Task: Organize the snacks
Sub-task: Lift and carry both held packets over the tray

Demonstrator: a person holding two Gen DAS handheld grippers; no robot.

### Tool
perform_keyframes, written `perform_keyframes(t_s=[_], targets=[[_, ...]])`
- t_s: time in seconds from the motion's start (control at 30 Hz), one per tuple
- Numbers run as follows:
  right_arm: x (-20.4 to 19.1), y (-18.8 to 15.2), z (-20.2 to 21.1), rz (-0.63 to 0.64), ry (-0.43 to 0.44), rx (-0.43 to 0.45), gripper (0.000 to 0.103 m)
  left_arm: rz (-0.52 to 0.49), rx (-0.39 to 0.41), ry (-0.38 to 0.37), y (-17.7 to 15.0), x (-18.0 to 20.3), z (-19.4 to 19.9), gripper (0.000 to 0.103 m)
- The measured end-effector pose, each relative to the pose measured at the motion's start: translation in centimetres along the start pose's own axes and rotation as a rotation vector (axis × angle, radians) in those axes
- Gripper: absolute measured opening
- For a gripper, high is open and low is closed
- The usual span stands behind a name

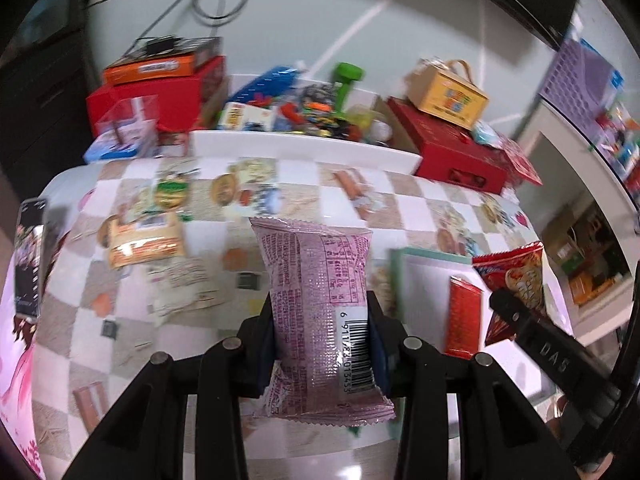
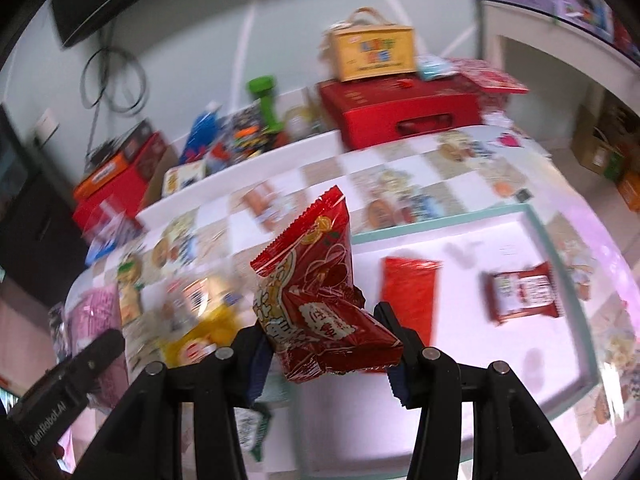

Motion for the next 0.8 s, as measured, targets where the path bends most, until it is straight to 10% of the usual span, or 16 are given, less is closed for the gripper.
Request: perform_keyframes(t_s=[0.4,0.8], targets=[[10.9,1.7,-1.0,-0.233,-0.102,-0.025,0.051,-0.204,-0.094,-0.112,-1.2,10.5,-5.2,0.041],[13.0,0.7,-4.1,-0.271,-0.130,-0.094,0.052,-0.282,-0.181,-0.133,-2.8,14.0,-11.2,0.041]])
Point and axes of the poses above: each gripper's, at about its wrist camera, not at the fingertips, and z roughly against the way its jaws point, x to its right, y to its top, the point moved 7 cm from there along -z, roughly the way its jaws point, and after that the axes turned 8 degrees about -y, right-handed, at the moved point
